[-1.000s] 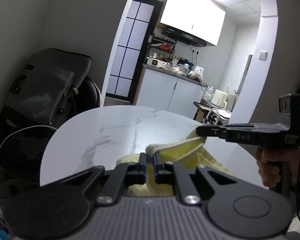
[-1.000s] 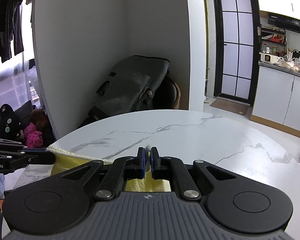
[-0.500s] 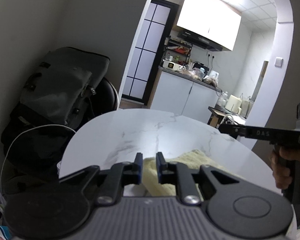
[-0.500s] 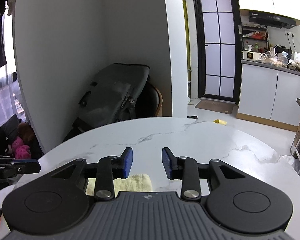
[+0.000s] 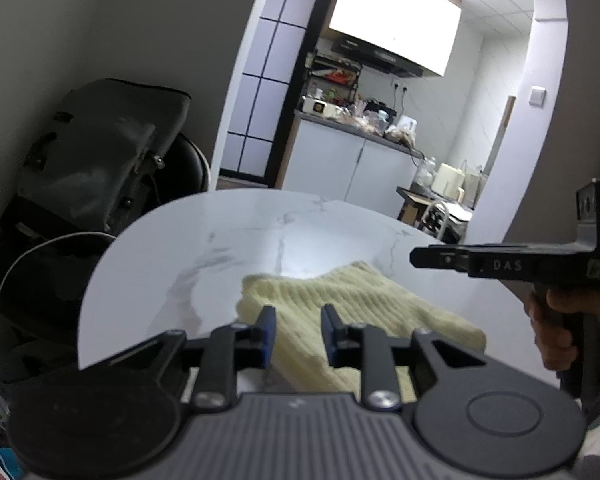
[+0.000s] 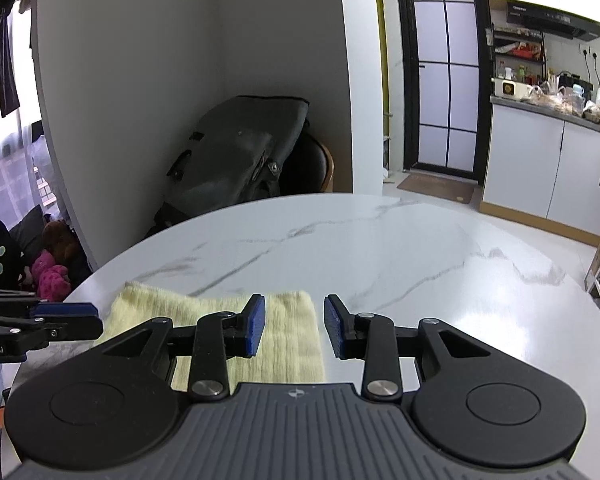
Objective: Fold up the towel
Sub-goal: 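Lower the carried end onto the towel and open both grippers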
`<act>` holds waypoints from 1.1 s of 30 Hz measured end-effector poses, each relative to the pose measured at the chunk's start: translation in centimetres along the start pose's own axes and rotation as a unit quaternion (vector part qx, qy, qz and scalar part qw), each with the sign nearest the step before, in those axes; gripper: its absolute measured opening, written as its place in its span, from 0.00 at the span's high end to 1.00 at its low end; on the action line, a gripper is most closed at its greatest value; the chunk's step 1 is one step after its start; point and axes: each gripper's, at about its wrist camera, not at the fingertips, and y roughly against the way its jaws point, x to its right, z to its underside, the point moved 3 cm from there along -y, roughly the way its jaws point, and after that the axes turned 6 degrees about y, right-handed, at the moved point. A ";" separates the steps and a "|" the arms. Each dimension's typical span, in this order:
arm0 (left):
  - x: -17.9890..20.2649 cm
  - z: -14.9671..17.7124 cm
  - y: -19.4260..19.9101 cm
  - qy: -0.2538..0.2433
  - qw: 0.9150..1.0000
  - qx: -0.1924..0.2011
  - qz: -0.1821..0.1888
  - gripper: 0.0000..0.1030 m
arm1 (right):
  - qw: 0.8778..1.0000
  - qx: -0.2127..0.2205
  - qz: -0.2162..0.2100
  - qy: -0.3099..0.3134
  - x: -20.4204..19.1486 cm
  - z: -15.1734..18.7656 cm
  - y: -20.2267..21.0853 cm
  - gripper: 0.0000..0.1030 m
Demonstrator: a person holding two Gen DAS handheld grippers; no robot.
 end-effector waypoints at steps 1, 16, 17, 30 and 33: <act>0.1 0.1 0.0 -0.002 1.000 -0.002 0.000 0.69 | 1.000 -0.003 -0.001 -0.002 0.0 0.3 0.1 0.65; 2.0 1.3 1.2 -0.029 0.999 -0.013 -0.013 0.42 | 0.999 -0.022 -0.010 -0.040 -0.1 4.5 3.1 0.52; 2.1 1.3 1.3 -0.032 0.999 -0.013 -0.013 0.40 | 0.999 -0.021 -0.010 -0.040 -0.1 4.6 3.3 0.50; 4.4 2.2 2.8 -0.058 0.998 -0.017 -0.022 0.16 | 1.000 -0.009 0.005 -0.008 -1.2 5.7 6.3 0.16; 4.8 2.5 3.2 -0.065 0.997 -0.019 -0.028 0.12 | 1.000 -0.007 0.003 -0.011 -1.4 6.0 7.1 0.11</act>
